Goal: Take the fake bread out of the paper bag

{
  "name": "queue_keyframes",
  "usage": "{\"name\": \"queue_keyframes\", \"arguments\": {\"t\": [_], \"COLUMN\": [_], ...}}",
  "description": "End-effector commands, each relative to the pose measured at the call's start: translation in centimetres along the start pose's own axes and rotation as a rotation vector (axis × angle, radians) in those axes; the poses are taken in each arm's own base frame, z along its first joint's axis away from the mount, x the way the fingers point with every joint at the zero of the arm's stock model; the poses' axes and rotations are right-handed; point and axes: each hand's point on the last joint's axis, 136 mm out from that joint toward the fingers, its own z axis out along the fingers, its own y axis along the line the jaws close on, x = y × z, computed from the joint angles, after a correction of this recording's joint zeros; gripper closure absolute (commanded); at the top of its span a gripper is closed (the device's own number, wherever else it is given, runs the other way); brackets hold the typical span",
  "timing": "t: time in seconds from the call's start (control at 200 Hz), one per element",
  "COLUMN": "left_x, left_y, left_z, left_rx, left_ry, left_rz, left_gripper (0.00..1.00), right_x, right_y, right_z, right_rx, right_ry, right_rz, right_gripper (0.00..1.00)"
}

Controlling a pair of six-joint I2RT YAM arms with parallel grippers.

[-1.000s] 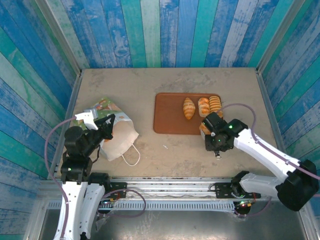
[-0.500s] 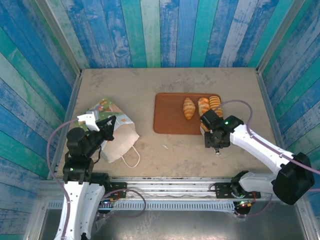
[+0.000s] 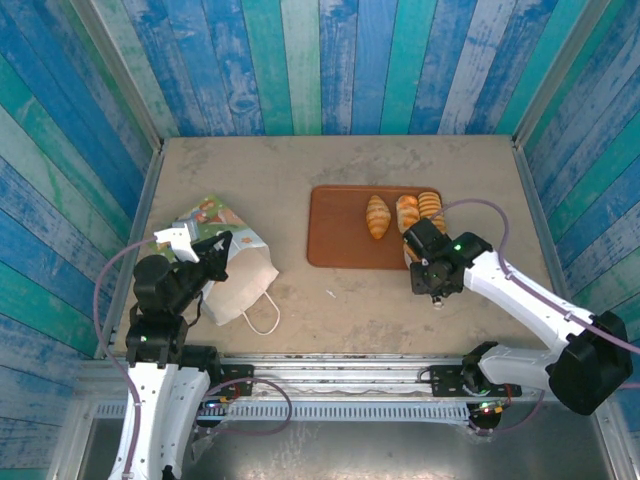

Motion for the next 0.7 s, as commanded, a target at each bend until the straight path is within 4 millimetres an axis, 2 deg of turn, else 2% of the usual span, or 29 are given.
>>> {"name": "queue_keyframes", "arguments": {"t": [0.0,0.17,0.275,0.421,0.581,0.696], "left_x": [-0.4,-0.3,-0.5,-0.5,-0.7,-0.9], "left_y": [-0.2,0.0,-0.1,-0.1,0.1,0.1], "left_z": [0.0,0.0,0.0,0.2,0.3,0.6], "left_rx": [0.01,0.004,0.003,0.003,-0.006,0.003], "left_ry": [-0.023,-0.024,-0.026,-0.021,-0.029,-0.035], "left_rz": [0.01,0.009,0.011,0.012,0.005,-0.006], "left_gripper": [1.0,1.0,1.0,1.0,1.0,1.0], "right_x": [-1.0,-0.8,-0.8,-1.2,-1.9,-2.6], "right_y": [0.5,0.2,-0.4,-0.3,0.9,3.4], "right_z": [0.4,0.3,-0.6,-2.5,-5.4,-7.9], "right_rx": [-0.009,0.008,0.015,-0.029,-0.165,-0.365], "right_ry": [-0.022,-0.01,-0.033,-0.081,-0.17,-0.276], "right_rz": [-0.03,-0.016,0.005,0.009,-0.006,-0.04], "right_gripper": [0.52,0.43,0.39,0.39,0.42,0.46]}}
